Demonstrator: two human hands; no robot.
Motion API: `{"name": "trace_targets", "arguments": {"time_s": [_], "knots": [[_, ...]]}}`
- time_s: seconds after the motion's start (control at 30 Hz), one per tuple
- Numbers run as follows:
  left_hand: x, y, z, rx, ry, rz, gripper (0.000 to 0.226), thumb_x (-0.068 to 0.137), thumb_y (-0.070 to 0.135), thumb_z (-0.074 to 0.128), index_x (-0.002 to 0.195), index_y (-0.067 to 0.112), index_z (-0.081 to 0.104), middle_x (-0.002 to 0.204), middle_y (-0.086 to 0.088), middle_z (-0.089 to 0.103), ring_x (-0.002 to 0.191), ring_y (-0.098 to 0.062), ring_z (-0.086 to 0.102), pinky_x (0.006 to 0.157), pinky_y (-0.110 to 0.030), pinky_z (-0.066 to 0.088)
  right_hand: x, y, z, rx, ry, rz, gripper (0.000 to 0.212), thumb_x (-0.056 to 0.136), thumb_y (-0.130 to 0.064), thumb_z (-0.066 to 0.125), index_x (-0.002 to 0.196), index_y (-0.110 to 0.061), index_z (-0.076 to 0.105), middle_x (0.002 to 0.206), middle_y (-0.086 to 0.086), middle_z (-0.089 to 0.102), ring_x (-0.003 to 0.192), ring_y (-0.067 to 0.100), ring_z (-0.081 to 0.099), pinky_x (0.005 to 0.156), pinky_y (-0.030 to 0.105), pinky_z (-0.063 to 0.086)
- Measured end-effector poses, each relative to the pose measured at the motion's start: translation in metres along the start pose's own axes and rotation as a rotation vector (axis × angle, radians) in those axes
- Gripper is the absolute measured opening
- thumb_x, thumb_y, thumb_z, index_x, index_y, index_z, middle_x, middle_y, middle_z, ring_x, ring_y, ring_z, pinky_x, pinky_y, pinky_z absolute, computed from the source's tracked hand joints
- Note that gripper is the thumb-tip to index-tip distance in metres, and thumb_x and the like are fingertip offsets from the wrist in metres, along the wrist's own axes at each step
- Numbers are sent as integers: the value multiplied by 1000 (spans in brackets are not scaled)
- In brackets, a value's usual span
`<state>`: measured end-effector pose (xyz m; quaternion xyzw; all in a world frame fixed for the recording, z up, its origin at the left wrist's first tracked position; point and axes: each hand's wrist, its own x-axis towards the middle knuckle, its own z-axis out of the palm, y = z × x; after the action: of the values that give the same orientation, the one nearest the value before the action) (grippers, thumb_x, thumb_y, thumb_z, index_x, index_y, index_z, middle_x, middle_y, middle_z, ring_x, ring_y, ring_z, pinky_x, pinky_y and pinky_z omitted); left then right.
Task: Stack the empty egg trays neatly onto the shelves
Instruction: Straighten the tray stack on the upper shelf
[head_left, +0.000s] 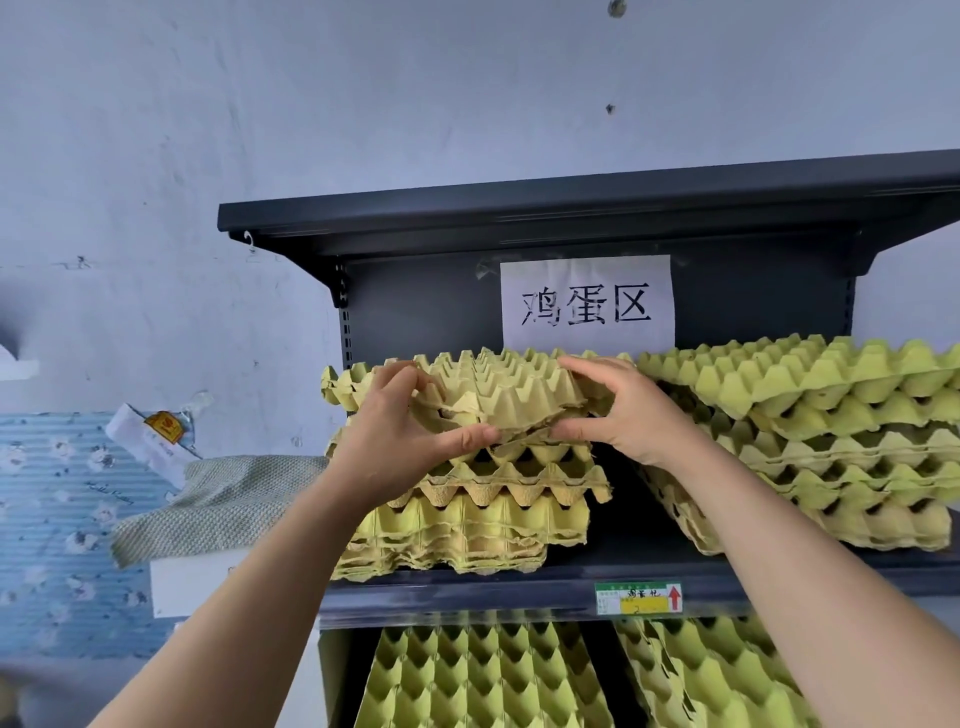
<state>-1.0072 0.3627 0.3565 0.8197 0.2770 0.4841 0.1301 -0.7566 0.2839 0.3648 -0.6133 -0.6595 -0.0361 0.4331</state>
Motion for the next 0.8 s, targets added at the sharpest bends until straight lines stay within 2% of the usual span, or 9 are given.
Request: {"name": "trace_targets", "arguments": {"time_s": [0.1, 0.2, 0.3, 0.37, 0.43, 0.5, 0.57, 0.67, 0.8], "knots": [[5, -2, -4, -54, -15, -15, 77, 52, 79, 71, 102, 23, 55, 136, 17, 41, 120, -11, 48, 96, -27, 41, 2, -4, -2, 47, 62, -7, 86, 54, -52, 84, 132, -35, 54, 138, -4, 47, 132, 13, 37, 108, 32, 30], [13, -9, -20, -188, -33, -25, 80, 46, 81, 73, 106, 31, 60, 147, 14, 37, 132, -16, 45, 111, -40, 38, 6, -12, -1, 91, 173, -56, 81, 54, -52, 85, 127, -30, 58, 128, -7, 54, 123, 9, 45, 104, 28, 35], [18, -18, -31, -248, -80, -53, 79, 42, 79, 78, 106, 35, 65, 144, 11, 45, 131, -13, 47, 112, -39, 38, 13, -21, 9, 41, 240, -88, 76, 57, -45, 87, 126, -24, 60, 124, -7, 54, 123, 13, 43, 108, 36, 34], [18, -26, -37, -308, -122, -70, 76, 42, 75, 81, 106, 37, 66, 131, 13, 59, 123, -11, 55, 109, -42, 43, 16, -26, 21, 35, 263, -94, 73, 58, -43, 87, 123, -23, 61, 119, -9, 53, 119, 13, 44, 106, 34, 34], [17, -38, -42, -357, -148, -113, 92, 39, 74, 82, 117, 29, 64, 119, 11, 67, 115, -6, 61, 105, -40, 46, 19, -30, 36, 13, 278, -90, 71, 59, -43, 87, 122, -21, 61, 115, -12, 52, 113, 8, 42, 101, 26, 32], [16, -46, -41, -323, -145, -179, 112, 41, 71, 84, 136, 23, 52, 126, 9, 63, 118, -8, 58, 106, -39, 45, 21, -33, 53, -11, 312, -90, 69, 59, -44, 86, 120, -20, 62, 114, -10, 54, 108, 4, 40, 98, 26, 32], [16, -50, -36, -198, -110, -167, 105, 51, 62, 85, 142, 26, 46, 128, 4, 60, 114, -13, 60, 99, -36, 49, 25, -36, 67, -36, 352, -91, 69, 60, -48, 85, 118, -20, 63, 116, -8, 58, 110, 8, 43, 98, 29, 33], [20, -58, -34, -138, -29, -154, 78, 57, 46, 82, 127, 26, 55, 107, 1, 65, 86, -14, 66, 69, -22, 53, 31, -38, 77, -110, 354, -120, 65, 64, -49, 82, 119, -20, 62, 118, -6, 61, 115, 14, 46, 97, 31, 33], [20, -81, -35, -136, -40, -194, 58, 61, 38, 82, 109, 21, 55, 88, 0, 63, 58, -1, 60, 51, -17, 47, 30, -31, 74, -155, 218, -184, 59, 76, -44, 75, 128, -20, 59, 132, -4, 56, 130, 16, 39, 109, 27, 23]]}}
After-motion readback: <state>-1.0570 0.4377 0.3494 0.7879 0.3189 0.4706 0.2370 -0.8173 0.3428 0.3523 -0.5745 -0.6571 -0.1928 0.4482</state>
